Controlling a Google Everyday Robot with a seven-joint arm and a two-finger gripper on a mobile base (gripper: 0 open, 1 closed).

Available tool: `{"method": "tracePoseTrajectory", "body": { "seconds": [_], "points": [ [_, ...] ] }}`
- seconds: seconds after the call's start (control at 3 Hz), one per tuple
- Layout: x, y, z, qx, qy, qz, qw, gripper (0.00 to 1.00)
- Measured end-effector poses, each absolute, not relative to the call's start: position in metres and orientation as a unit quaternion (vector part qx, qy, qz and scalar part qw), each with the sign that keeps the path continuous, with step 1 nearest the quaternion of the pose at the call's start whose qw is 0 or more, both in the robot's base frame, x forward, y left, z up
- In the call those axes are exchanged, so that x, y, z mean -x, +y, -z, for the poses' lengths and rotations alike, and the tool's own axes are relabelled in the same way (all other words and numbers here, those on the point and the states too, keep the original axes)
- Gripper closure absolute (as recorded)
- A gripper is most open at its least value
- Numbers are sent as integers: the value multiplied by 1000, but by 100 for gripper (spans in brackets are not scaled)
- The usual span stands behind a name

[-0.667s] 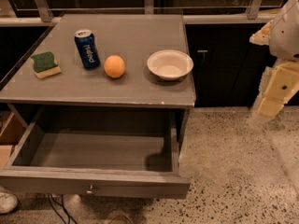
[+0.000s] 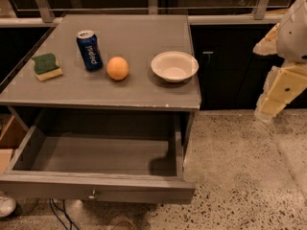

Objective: Close top drawer

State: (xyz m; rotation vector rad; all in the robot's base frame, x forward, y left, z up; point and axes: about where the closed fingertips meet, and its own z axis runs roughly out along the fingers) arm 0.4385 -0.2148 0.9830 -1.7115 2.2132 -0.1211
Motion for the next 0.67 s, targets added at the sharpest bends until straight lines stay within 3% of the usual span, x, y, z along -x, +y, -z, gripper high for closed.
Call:
{"method": "tracePoseTrajectory", "body": {
  "seconds": [0.67],
  "points": [
    [-438,-215,-983,602,779,43,170,65]
  ]
}}
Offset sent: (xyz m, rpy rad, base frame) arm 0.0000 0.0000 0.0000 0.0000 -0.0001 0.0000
